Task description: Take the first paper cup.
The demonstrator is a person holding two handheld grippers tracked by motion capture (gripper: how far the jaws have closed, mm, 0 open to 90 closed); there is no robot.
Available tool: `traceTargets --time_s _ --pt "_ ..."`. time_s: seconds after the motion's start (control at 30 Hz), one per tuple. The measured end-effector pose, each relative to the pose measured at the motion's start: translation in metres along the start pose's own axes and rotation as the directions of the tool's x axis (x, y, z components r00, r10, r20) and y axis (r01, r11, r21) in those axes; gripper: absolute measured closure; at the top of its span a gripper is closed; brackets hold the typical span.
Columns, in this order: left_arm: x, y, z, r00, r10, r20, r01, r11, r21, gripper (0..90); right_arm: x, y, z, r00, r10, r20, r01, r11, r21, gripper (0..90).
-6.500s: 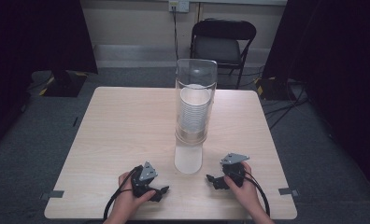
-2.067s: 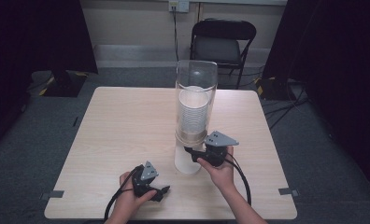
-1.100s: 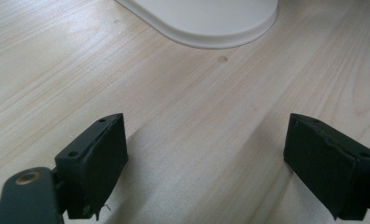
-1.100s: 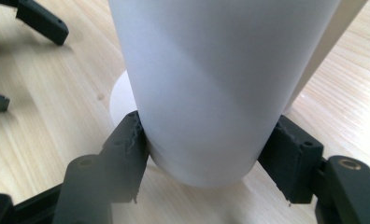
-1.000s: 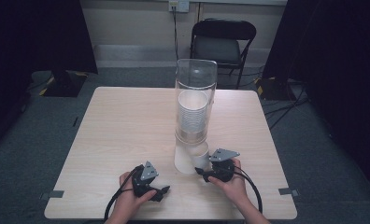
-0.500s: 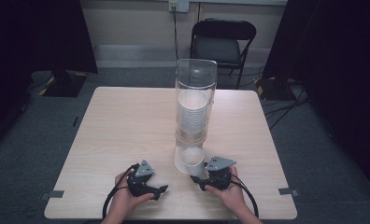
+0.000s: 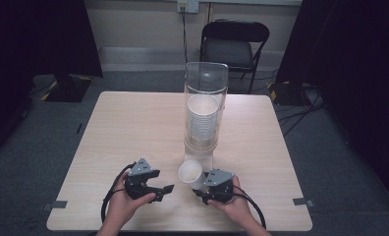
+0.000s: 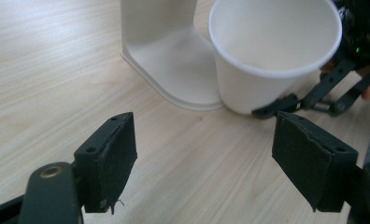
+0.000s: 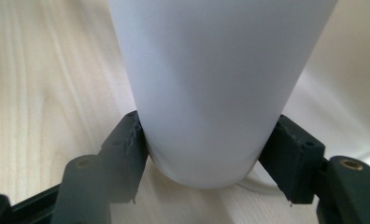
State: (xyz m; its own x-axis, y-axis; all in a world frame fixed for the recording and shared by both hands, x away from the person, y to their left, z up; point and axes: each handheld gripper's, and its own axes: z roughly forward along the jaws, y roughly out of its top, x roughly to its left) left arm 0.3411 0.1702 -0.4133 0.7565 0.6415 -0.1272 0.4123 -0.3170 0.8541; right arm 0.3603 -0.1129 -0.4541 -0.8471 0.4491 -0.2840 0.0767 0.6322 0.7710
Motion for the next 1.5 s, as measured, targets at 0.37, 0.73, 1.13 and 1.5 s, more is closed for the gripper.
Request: traceTargets --time_s 0.37,0.73,1.13,1.5 --pt "-0.006 0.008 -0.002 0.9953 -0.039 0.088 0.040 0.9992 -0.007 30.8 0.013 0.010 0.005 0.9955 -0.093 -0.019 0.092 0.996 -0.004 35.3" --pt "-0.006 0.010 -0.001 0.9881 -0.071 0.136 0.073 0.9973 -0.008 54.2 0.024 0.018 0.009 0.9884 -0.148 -0.035 0.147 0.989 -0.010 35.3" --pt "0.003 0.007 -0.008 0.9894 -0.127 0.071 0.124 0.9917 0.033 86.4 0.034 0.025 0.014 0.9882 -0.144 -0.052 0.143 0.989 -0.025 32.5" --pt "0.030 0.003 -0.030 0.9777 -0.184 -0.101 0.188 0.9815 0.035 87.3 0.017 0.019 0.003 0.9989 -0.045 0.009 0.045 0.997 -0.054 26.2"
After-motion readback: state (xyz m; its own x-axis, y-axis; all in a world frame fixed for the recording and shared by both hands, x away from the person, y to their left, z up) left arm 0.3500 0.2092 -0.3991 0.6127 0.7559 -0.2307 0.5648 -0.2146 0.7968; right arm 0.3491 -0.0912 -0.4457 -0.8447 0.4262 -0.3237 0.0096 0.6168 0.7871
